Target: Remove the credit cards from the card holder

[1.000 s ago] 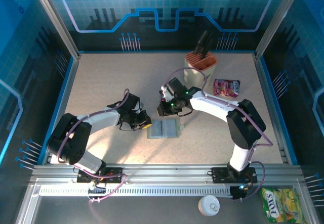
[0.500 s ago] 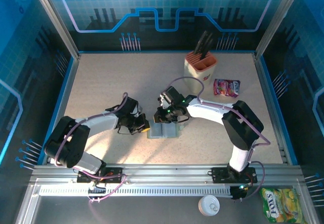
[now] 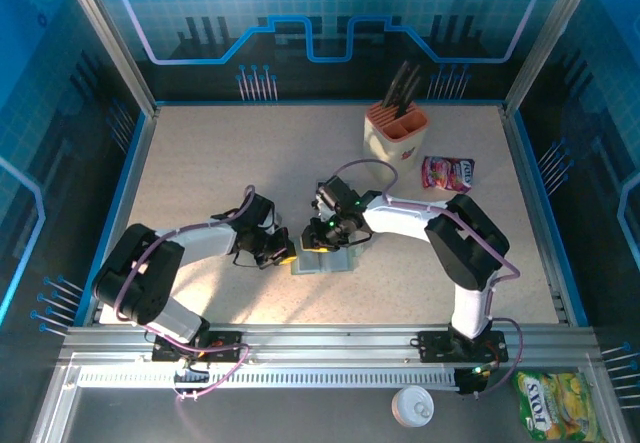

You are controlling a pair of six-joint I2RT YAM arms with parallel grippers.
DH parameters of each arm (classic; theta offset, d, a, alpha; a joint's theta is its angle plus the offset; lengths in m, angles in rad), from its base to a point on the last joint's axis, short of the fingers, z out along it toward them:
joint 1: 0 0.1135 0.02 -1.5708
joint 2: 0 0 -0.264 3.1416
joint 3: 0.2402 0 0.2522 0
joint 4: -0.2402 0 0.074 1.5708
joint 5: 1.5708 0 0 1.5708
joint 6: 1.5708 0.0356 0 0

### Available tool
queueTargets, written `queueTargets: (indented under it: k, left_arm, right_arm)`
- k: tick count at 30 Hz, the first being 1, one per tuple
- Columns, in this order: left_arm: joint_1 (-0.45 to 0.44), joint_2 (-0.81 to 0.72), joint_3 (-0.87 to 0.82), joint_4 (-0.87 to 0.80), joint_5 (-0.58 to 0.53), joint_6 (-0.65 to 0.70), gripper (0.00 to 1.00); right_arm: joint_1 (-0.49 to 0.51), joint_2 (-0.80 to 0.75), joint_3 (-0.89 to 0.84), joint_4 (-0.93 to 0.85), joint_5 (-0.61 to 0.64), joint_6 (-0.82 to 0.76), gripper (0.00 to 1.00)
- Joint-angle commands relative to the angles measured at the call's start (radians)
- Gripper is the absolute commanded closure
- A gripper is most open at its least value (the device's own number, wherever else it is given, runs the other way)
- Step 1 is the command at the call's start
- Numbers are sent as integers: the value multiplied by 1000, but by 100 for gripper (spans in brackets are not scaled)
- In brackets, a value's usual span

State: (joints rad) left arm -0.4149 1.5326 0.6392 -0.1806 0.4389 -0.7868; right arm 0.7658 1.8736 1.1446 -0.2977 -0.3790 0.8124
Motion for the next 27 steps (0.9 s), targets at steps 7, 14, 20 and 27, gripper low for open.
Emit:
queueTargets:
  k: [7, 14, 20, 27]
  left_arm:
    - [6, 27, -1, -33, 9, 7, 100]
    - [8, 20, -6, -33, 7, 5, 100]
    - [7, 16, -4, -35, 5, 6, 100]
    - [7, 5, -6, -50, -3, 7, 100]
  right_arm:
    - [18, 46, 9, -47, -36, 12, 68]
    - [22, 27, 16, -121, 36, -7, 67]
    - [18, 8, 28, -172, 78, -32, 67]
    - [15, -10, 9, -159, 89, -32, 67]
